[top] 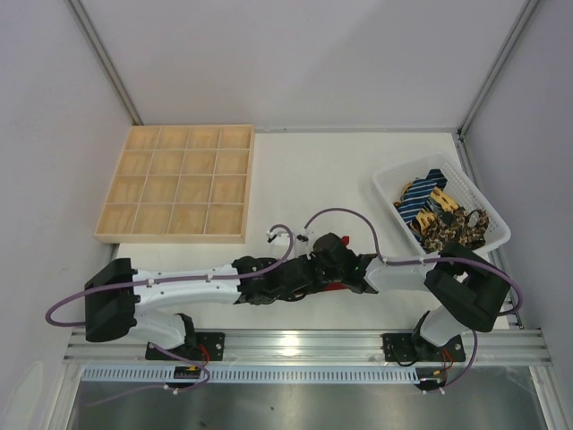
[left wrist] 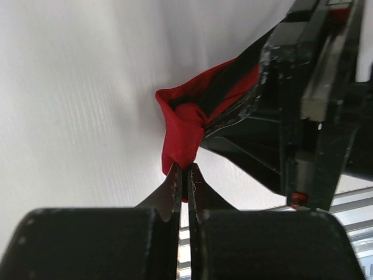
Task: Roll the ties
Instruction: Roll the tie
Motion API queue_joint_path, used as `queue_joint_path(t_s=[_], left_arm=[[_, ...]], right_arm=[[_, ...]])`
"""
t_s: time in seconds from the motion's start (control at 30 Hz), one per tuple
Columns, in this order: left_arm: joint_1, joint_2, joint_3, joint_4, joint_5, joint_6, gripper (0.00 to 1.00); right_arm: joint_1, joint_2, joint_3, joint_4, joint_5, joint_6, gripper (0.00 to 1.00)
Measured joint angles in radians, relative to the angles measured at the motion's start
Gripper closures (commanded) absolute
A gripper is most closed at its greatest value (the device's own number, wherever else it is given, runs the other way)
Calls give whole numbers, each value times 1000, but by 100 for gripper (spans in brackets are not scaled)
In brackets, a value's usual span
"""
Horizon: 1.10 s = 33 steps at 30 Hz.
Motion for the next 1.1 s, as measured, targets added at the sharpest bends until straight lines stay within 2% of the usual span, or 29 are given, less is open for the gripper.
queue_joint_path(t_s=[0.07, 0.2, 0.43, 0.6, 0.73, 0.77, 0.8, 0.97, 1.1], left_arm=[[0, 18, 22, -3, 0, 5, 99], [0, 29, 36, -7, -1, 4, 100], [0, -24, -21, -1, -2, -14, 100], [0, -28, -24, -8, -3, -16, 100], [0, -28, -17, -18, -9, -18, 100], [0, -28, -17, -18, -10, -22, 100], [0, -28, -17, -18, -10, -24, 100], [0, -28, -18, -16, -10, -32, 100], [0, -28, -20, -1, -9, -33, 100]], right_arm=[[0, 3, 0, 5, -1, 3, 92], [-3, 0, 8, -13, 9, 2, 82], [-52, -123, 54, -204, 124, 0, 64], [-107, -195, 100, -275, 188, 15, 60], [-150, -194, 101, -319, 202, 37, 57], [-160, -194, 101, -334, 208, 45, 54], [-173, -193, 103, -356, 223, 63, 47], [-227, -171, 130, -462, 369, 153, 29], [-229, -127, 175, -517, 464, 212, 28]])
